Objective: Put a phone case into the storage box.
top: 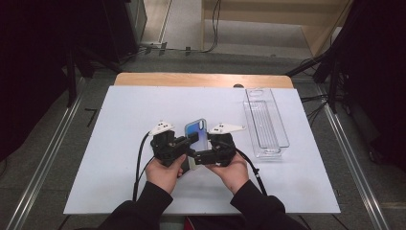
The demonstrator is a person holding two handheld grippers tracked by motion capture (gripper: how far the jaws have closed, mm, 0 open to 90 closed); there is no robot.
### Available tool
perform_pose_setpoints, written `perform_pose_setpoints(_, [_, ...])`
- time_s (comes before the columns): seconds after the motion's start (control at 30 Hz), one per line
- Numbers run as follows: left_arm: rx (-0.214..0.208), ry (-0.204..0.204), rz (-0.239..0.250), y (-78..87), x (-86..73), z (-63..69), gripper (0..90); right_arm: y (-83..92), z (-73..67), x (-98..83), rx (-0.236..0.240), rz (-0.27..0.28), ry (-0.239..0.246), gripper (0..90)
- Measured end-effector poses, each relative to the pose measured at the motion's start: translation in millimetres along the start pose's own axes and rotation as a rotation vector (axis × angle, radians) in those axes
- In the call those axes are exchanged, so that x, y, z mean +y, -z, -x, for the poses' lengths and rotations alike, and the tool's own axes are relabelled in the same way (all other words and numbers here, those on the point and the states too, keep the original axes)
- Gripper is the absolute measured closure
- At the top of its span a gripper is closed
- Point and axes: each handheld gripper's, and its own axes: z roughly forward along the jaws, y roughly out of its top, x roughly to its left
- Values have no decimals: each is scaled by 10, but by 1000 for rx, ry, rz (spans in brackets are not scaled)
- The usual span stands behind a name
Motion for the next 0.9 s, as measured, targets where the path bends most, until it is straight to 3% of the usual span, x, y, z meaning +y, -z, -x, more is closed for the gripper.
perform_pose_setpoints(0.07, [3, -3, 0, 1, -2, 8, 853, 7, -9, -1, 13, 3, 8, 128])
perform_pose_setpoints(0.33, [1, -14, 9, 17, 11, 34, 842, 32, -20, 17, 4, 5, 19, 143])
perform_pose_setpoints(0.53, [0, -26, -8, 45, 54, 51, 587, 30, 35, 14, -16, -14, 14, 143])
perform_pose_setpoints(0.63, [-6, -17, -39, 55, 76, 44, 518, 27, 79, 3, -28, -23, 13, 143])
perform_pose_setpoints(0.73, [-37, 22, -86, 69, 103, -4, 453, 32, 116, -6, -35, -32, 12, 143])
perform_pose_setpoints(0.9, [-82, 32, -106, 148, 153, -50, 377, 61, 192, -7, -34, -45, 17, 143])
